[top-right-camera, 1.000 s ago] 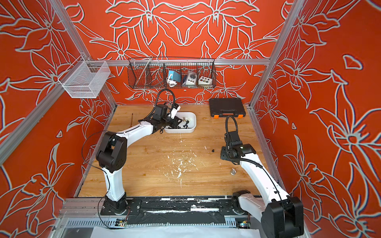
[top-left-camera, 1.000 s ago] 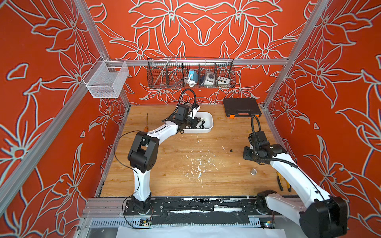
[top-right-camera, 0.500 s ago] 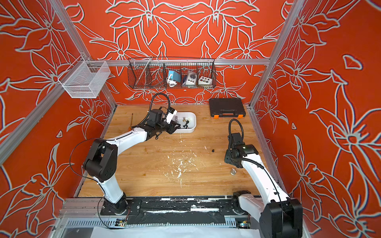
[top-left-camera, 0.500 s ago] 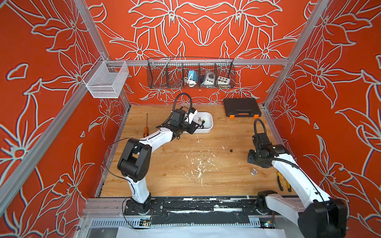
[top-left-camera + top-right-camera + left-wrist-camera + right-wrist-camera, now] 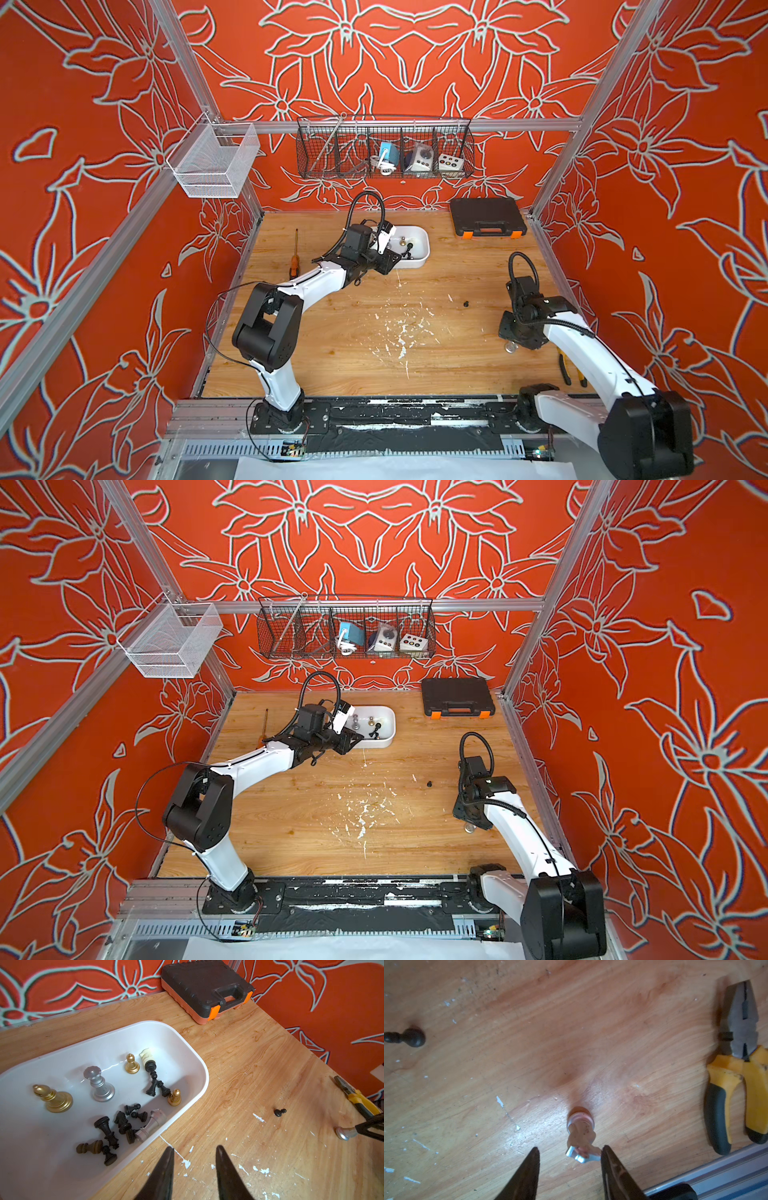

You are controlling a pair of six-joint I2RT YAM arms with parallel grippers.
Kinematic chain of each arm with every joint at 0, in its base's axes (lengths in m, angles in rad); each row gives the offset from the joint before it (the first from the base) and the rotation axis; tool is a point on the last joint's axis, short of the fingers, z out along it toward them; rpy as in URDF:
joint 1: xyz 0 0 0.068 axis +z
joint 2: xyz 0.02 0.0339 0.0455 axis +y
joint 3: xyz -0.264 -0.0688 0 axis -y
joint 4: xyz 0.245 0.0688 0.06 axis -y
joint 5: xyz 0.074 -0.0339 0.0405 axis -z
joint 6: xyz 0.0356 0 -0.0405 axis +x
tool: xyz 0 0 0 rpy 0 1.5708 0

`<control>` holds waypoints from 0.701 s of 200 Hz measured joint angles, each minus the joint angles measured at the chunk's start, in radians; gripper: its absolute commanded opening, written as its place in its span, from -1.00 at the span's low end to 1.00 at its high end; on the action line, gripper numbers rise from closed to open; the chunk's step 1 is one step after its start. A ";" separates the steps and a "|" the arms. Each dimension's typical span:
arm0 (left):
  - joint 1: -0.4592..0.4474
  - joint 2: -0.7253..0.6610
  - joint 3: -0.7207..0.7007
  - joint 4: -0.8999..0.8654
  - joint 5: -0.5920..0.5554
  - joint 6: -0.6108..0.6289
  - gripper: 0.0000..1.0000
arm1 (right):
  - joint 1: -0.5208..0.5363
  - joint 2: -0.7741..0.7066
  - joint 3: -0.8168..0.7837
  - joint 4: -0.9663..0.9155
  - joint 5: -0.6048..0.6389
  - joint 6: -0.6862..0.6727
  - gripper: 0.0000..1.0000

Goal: Put the chess pieces into the storage box
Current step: Pick up the chess piece at the center of the board.

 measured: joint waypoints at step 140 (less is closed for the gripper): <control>0.000 0.000 -0.001 -0.001 0.011 -0.016 -0.30 | -0.005 0.006 -0.046 0.042 -0.039 0.042 -0.26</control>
